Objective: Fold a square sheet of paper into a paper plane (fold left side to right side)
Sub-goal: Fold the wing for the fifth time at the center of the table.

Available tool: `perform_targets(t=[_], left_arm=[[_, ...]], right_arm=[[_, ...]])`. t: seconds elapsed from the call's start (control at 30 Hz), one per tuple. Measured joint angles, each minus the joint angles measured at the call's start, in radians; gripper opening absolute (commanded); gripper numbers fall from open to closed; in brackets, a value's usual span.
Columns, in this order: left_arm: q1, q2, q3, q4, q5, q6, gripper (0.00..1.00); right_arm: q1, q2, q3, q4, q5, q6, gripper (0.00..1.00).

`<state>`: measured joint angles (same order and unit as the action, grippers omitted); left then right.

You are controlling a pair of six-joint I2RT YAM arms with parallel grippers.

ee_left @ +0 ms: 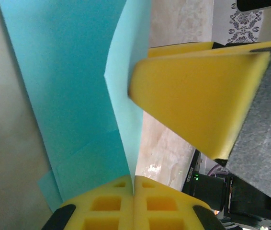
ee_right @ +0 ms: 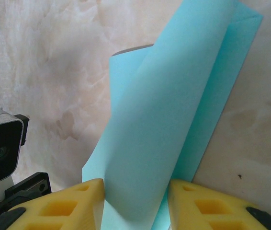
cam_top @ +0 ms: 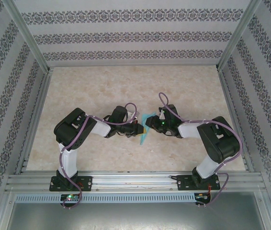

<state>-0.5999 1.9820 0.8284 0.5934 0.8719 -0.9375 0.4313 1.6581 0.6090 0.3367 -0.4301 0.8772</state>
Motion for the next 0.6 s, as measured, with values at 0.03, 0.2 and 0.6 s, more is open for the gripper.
perform_targets(t=[0.03, 0.2, 0.6], left_arm=[[0.0, 0.0, -0.002, 0.0, 0.0, -0.003, 0.11], [0.002, 0.0, -0.02, 0.023, 0.0, -0.014, 0.18], [0.038, -0.061, -0.029, -0.005, 0.003, 0.006, 0.32]], right_arm=[[0.002, 0.002, 0.003, -0.007, 0.002, 0.001, 0.39], [0.003, 0.01, 0.018, -0.032, 0.01, 0.009, 0.38], [0.003, 0.014, 0.026, -0.046, 0.011, 0.011, 0.38]])
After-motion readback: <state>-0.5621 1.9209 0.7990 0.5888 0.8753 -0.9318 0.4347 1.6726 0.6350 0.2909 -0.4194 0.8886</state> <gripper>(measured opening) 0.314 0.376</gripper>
